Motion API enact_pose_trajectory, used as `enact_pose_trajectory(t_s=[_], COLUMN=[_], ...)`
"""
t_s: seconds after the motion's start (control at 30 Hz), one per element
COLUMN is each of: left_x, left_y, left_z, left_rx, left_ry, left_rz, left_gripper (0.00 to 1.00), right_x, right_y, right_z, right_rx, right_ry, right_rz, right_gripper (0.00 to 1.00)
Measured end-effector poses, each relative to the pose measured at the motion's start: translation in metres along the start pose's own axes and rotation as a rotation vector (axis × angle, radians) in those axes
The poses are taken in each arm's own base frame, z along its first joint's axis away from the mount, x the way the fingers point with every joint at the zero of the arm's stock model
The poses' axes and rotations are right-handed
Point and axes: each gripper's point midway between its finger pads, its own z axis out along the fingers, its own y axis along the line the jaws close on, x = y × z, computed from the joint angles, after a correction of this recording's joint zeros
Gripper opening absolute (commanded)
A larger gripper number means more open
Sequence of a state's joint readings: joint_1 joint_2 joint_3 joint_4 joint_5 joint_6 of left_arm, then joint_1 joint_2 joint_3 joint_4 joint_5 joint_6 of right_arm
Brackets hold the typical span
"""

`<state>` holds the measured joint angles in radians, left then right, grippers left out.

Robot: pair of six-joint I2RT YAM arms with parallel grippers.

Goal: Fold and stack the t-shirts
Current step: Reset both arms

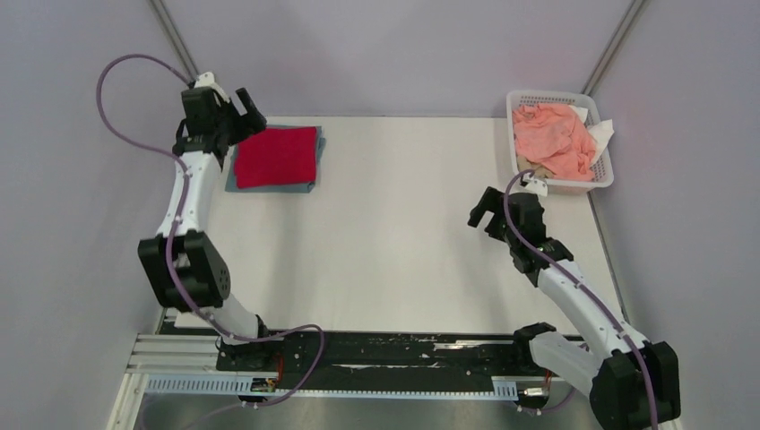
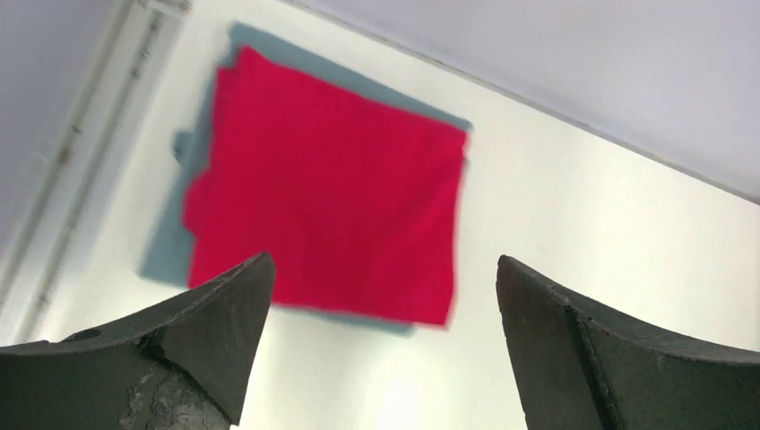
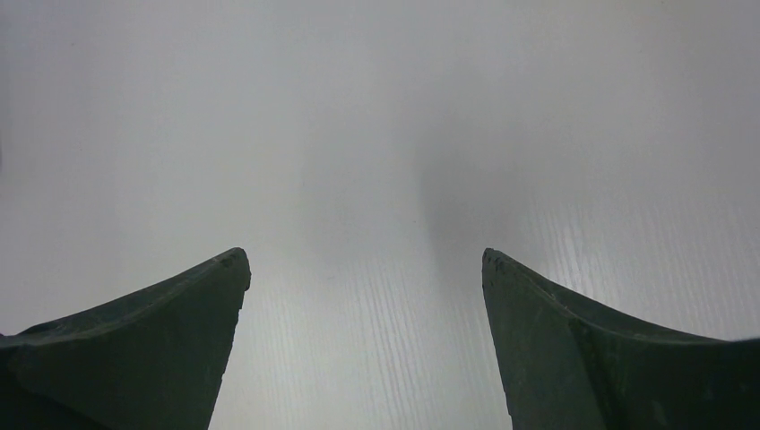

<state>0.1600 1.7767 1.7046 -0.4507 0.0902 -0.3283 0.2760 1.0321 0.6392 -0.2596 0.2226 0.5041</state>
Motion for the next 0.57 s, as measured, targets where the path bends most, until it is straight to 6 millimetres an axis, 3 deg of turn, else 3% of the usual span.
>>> enact_pose_trajectory(t_s=[0.1, 0.2, 0.33, 0.37, 0.47, 0.57], left_x=[0.029, 0.072, 0.165, 0.194, 0.252, 0.279], left_y=[-0.03, -0.062, -0.099, -0.097, -0.078, -0.062], left_z=[-0.059, -0.094, -0.118, -0.122, -0.127, -0.134], left_rx=[0.127, 0.237, 0.382, 0.396, 0.38, 0.351], left_ry=[-0.084, -0.118, -0.037, 0.001, 0.092, 0.124], left_rz=[-0.07, -0.074, -0.039, -0.037, -0.049, -0.065], left_gripper=[1.0, 1.0, 1.0, 1.0, 1.0, 1.0], right_x=[-0.003, 0.0, 0.006, 0.007, 0.006, 0.003], right_y=[0.0, -0.006, -0.018, -0.02, -0.024, -0.027], right_z=[-0.013, -0.025, -0.036, -0.039, -0.045, -0.05], right_rx=[-0.028, -0.04, -0.035, -0.034, -0.038, -0.036], right_ry=[-0.037, -0.067, -0.111, -0.12, -0.157, -0.189], right_rz=[0.018, 0.038, 0.063, 0.069, 0.09, 0.109], right_gripper=[1.0, 1.0, 1.0, 1.0, 1.0, 1.0])
